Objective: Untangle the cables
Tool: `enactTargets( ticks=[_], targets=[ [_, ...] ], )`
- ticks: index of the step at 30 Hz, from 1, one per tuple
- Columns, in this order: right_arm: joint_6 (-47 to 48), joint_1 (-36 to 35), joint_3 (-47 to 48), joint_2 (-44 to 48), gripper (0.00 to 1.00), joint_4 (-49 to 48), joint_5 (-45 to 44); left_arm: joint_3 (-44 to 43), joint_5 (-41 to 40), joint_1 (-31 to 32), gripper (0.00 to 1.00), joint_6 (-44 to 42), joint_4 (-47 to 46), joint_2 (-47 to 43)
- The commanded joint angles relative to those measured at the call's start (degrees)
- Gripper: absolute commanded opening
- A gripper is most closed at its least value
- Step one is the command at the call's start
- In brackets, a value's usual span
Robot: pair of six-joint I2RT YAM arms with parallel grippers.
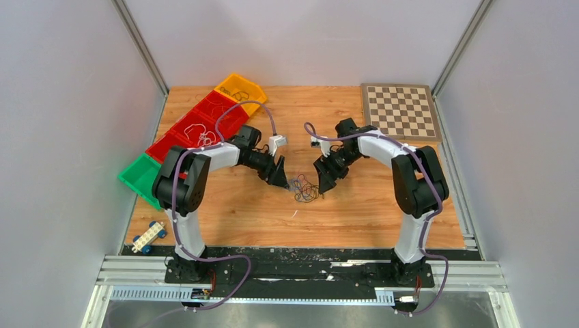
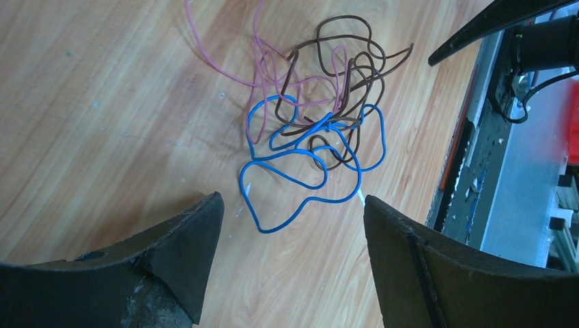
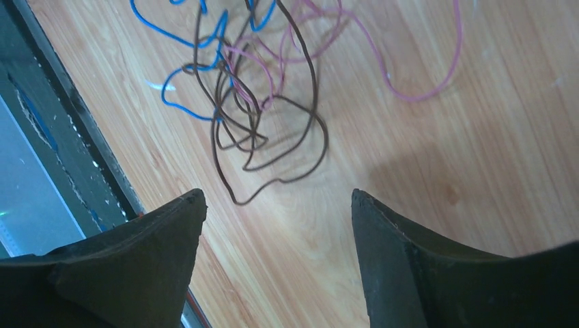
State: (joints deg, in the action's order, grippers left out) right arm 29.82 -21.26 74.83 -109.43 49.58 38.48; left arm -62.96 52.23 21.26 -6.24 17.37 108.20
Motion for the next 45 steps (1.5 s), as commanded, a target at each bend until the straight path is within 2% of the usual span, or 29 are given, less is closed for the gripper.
enactTargets(
  ticks=[1, 5, 6, 8, 9, 13, 15, 17, 19, 22, 25, 28, 35, 40, 45],
  targets=[
    [-5.25, -2.13, 0.8, -0.82, 0.74, -6.96, 3.21, -0.32, 1.76, 2.41, 0.83, 0.97, -2.08, 1.44],
    [-6.4, -3.46, -0.39, -1.85, 0.65, -9.22, 3.08, 0.33, 0.57, 4.41, 0.81, 1.76, -3.19, 2.66],
    [-6.81, -3.66, -1.11, -1.83, 0.62, -9.92, 2.82, 0.76, -0.03, 4.61, 0.76, 3.25, -3.82, 2.82],
    [-7.62, -3.79, -2.91, -1.57, 0.55, -11.15, 1.77, 1.11, -1.23, 4.64, 0.63, 5.09, -5.37, 3.38],
    [-7.71, -3.79, -3.49, -1.5, 0.52, -11.36, 0.8, 0.96, -1.37, 4.61, 0.5, 5.27, -5.2, 3.54],
    [-7.61, -1.98, -6.71, 0.76, 0.36, -11.72, -3.07, 0.24, -1.3, 2.63, 0.18, 2.18, 0.52, 1.06],
    [-7.15, -0.53, -8.23, 2.28, 0.28, -11.66, -4.93, 1.18, -2.33, -0.08, 0.06, 0.34, 3.0, -1.68],
    [-6.79, 1.5, -9.37, 3.53, 0.22, -11.55, -6.04, 2.0, -1.56, -3.96, 0.0, 1.09, 4.15, -4.7],
    [-6.25, 3.1, -10.21, 4.58, 0.16, -11.23, -7.15, 1.14, -2.85, -8.55, 0.0, -0.66, 7.85, -7.96],
    [-5.28, 4.89, -11.15, 5.75, 0.09, -10.8, -9.14, -1.1, -6.83, -11.88, 0.0, -8.55, 16.52, -14.21],
    [-4.94, 5.93, -11.7, 6.3, 0.0, -10.5, -10.26, -6.46, -8.15, -18.21, 0.0, -13.77, 24.06, -17.37],
    [-4.49, 6.14, -12.21, 6.53, 0.0, -10.36, -11.44, -13.48, -7.61, -24.56, 0.0, -17.87, 34.46, -18.11],
    [-2.81, 6.38, -12.78, 6.38, 0.0, -10.04, -13.7, -32.73, -9.18, -38.0, 0.0, -24.18, 46.99, -17.72],
    [-1.82, 6.75, -12.82, 5.85, 0.0, -9.94, -15.01, -44.7, -8.79, -44.7, 0.0, -24.6, 51.13, -15.53],
    [0.41, 7.89, -13.8, 5.3, 0.0, -9.84, -17.21, -51.09, -8.88, -48.25, 0.0, -23.59, 51.87, -14.18]
  ],
)
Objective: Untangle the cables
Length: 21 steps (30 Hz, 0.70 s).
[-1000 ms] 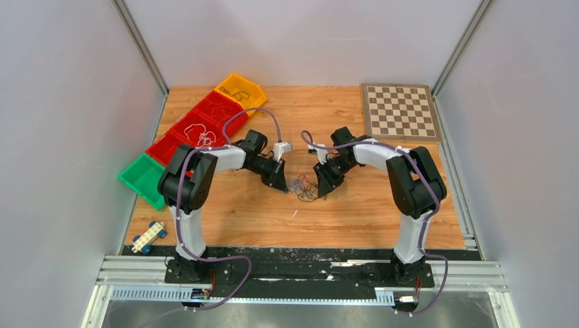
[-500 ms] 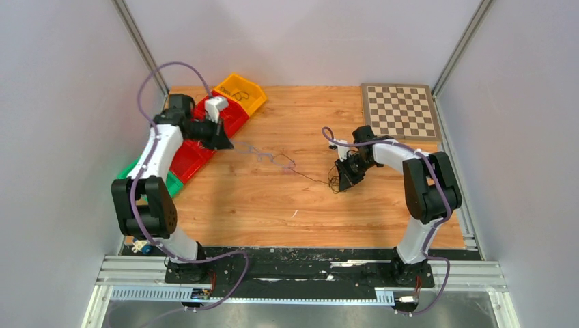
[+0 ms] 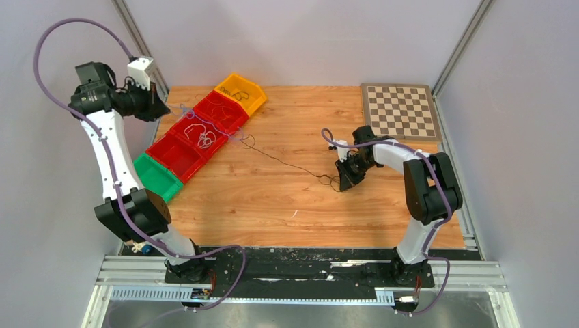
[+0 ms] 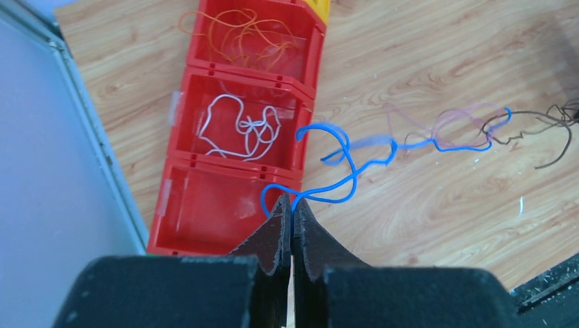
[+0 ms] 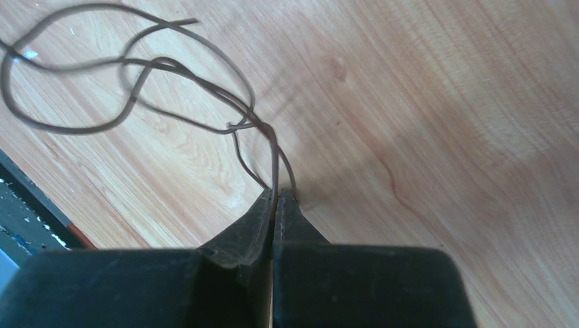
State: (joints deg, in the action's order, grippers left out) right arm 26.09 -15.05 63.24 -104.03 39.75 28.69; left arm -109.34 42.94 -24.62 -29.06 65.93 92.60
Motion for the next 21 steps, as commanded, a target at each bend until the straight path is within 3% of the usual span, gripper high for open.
enactTargets(
  ticks=[1, 14, 21],
  targets=[
    [4.86, 2.19, -2.66, -0.12, 0.0, 0.03, -7.95, -6.25, 0.31, -3.09, 0.0, -0.5, 3.4, 1.61],
    [11.55, 13.6, -3.84, -1.45, 0.0, -0.02, -12.71, -11.79, 1.51, -4.81, 0.0, 2.62, 1.78, 1.3],
    [10.67, 14.52, -2.63, -1.84, 0.0, 0.8, -10.47, -10.56, -0.34, -4.82, 0.0, 1.18, 3.16, 1.68]
  ],
)
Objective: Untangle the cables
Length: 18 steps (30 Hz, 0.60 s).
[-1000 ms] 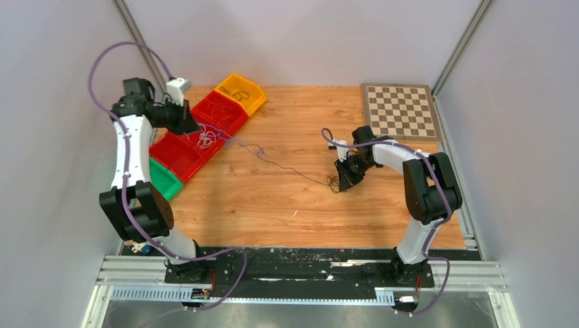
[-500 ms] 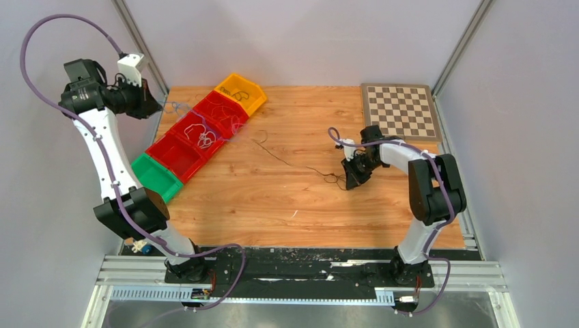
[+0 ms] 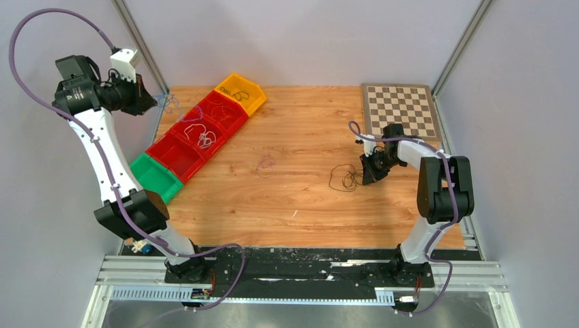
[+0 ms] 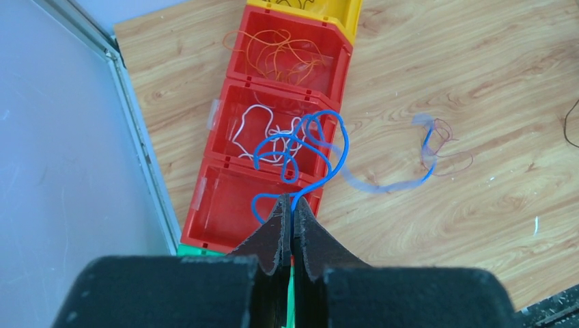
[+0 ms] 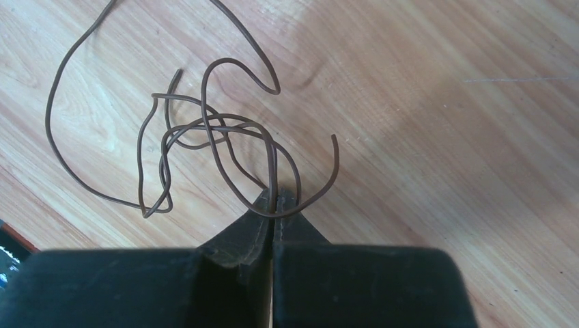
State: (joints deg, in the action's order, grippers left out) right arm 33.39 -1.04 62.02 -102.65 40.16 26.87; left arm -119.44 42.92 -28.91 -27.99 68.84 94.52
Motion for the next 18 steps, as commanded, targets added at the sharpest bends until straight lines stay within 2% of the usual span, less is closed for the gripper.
enactTargets(
  ticks=[1, 6, 8, 14, 18],
  targets=[
    [3.07, 0.49, -1.26, -3.25, 0.0, 0.55, -8.36, 0.85, -0.8, -0.54, 0.0, -0.4, 0.64, -0.27],
    [2.03, 0.55, -0.55, -3.34, 0.0, 0.95, -6.51, 6.66, -2.62, -0.53, 0.0, -2.04, 1.14, -0.77],
    [1.25, 0.52, -0.35, -3.41, 0.0, 1.18, -5.06, 11.6, -5.73, -0.53, 0.0, -2.58, -0.01, -0.98],
    [-1.3, 0.43, 0.53, -3.28, 0.0, 1.45, -2.08, 23.12, -10.47, -0.47, 0.0, -1.93, -8.75, -2.25],
    [-1.73, 0.26, 0.78, -2.76, 0.0, 1.74, -1.68, 25.17, -11.67, -0.51, 0.0, -1.86, -10.67, -1.43]
  ],
)
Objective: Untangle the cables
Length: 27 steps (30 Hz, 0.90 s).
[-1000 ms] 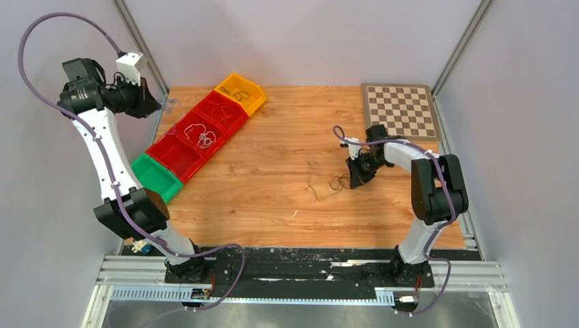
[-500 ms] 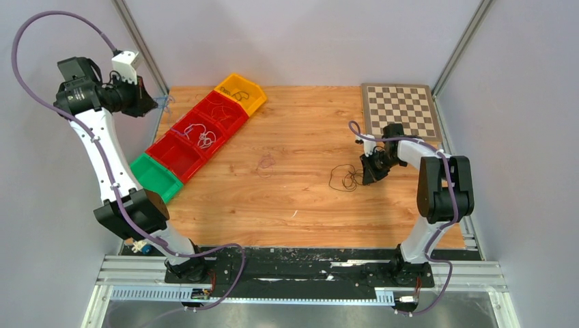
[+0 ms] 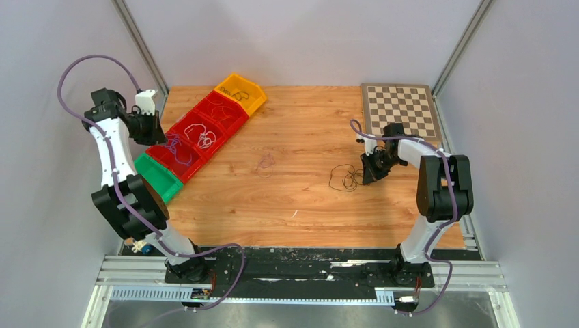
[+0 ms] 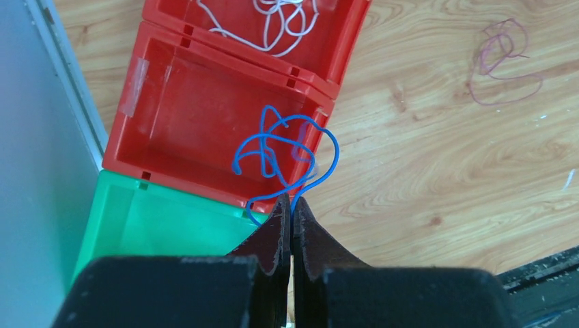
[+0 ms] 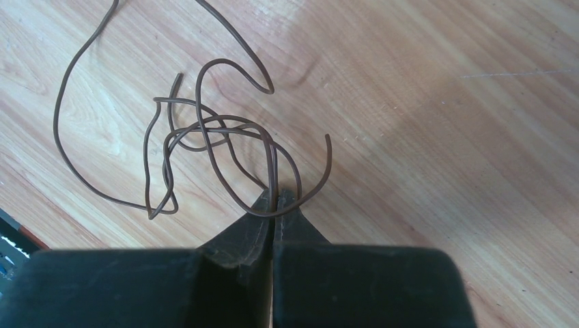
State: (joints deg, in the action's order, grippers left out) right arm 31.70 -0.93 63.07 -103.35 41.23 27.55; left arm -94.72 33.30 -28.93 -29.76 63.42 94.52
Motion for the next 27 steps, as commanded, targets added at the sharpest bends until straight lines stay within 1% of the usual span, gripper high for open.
enactTargets(
  ticks=[1, 6, 13, 15, 17, 18, 19, 20, 21, 22, 23, 24, 26, 27],
  targets=[
    [-0.08, 0.14, -0.26, -1.97, 0.0, 0.71, -2.31, 0.78, -2.52, -0.46, 0.0, -0.28, -5.24, -1.02],
    [-0.72, -0.08, -0.22, -1.6, 0.0, 0.9, -1.48, 4.58, -7.74, -0.47, 0.0, -1.38, -8.72, -0.07],
    [-0.99, -0.96, 0.13, -1.16, 0.0, 1.18, -1.22, 3.3, -8.28, -0.38, 0.0, 0.95, -10.12, 3.52],
    [-1.28, -1.23, 0.04, -0.94, 0.0, 1.14, -0.82, 3.21, -8.66, -0.07, 0.04, 1.16, -10.35, 4.09],
    [-1.57, -1.62, -0.05, -0.76, 0.0, 1.11, -0.46, 3.03, -8.74, 0.46, 0.19, 0.74, -9.99, 4.51],
    [-1.76, -1.81, -0.12, -0.67, 0.0, 1.13, -0.28, 2.91, -8.76, 0.72, 0.35, 0.53, -9.86, 4.59],
    [-1.9, -2.13, -0.14, -0.63, 0.0, 1.12, -0.11, 2.77, -8.75, 1.46, 0.41, 0.1, -9.55, 4.52],
    [-2.09, -2.39, -0.06, -0.6, 0.0, 1.05, 0.05, 2.73, -8.54, 1.88, 0.52, -0.1, -9.5, 4.05],
    [-2.43, -2.63, 0.02, -0.62, 0.0, 0.99, 0.19, 2.86, -7.2, 2.96, 0.57, -0.67, -9.47, 3.72],
    [-2.74, -2.93, 0.18, -0.74, 0.0, 0.9, 0.38, 3.04, -6.23, 3.6, 0.64, -1.06, -9.46, 2.83],
    [-3.05, -3.16, 0.4, -0.79, 0.0, 0.88, 0.62, 3.62, -4.1, 5.1, 0.68, -1.52, -9.67, 2.32],
    [-3.54, -3.5, 0.61, -0.88, 0.0, 0.91, 0.84, 4.08, -3.1, 6.16, 0.74, -1.7, -9.87, 1.3],
    [-4.2, -3.95, 1.15, -0.97, 0.0, 0.78, 1.2, 5.8, -1.12, 10.35, 0.8, -1.64, -10.83, 0.14],
    [-4.56, -4.17, 1.32, -1.05, 0.0, 0.7, 1.41, 7.23, -0.87, 13.8, 0.82, -0.88, -11.71, -0.04]
  ],
)
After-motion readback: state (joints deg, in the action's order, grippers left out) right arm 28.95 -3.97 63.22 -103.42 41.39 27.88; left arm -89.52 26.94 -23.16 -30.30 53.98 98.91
